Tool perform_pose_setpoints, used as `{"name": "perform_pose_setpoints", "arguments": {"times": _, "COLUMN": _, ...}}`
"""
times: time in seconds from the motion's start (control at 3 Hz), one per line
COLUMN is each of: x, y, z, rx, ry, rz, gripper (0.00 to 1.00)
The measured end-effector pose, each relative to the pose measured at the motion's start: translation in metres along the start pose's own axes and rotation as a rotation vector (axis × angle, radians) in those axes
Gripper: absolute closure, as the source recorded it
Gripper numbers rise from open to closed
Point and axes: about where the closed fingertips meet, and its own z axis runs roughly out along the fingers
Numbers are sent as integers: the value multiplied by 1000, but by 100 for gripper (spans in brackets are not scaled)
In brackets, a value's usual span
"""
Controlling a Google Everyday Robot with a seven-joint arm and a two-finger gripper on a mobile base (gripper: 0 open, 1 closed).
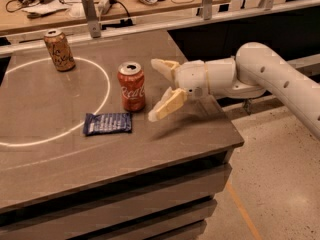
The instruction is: Move coke can near rxbar blueberry
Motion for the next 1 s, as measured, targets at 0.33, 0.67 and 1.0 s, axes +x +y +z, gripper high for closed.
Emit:
{"name": "perform_pose_setpoints", "arguments": {"times": 0.33, "x": 2, "y": 6, "z": -51, "rx": 165, "ry": 20, "rz": 12, "gripper": 0}}
{"name": "perform_pose_setpoints", "arguments": {"times": 0.67, "x": 6, "y": 5, "z": -68, "rx": 208, "ry": 25, "rz": 21, "gripper": 0}}
{"name": "perform_pose_setpoints", "arguments": {"times": 1.0, "x": 5, "y": 5, "z": -65, "rx": 202, "ry": 24, "rz": 20, "gripper": 0}}
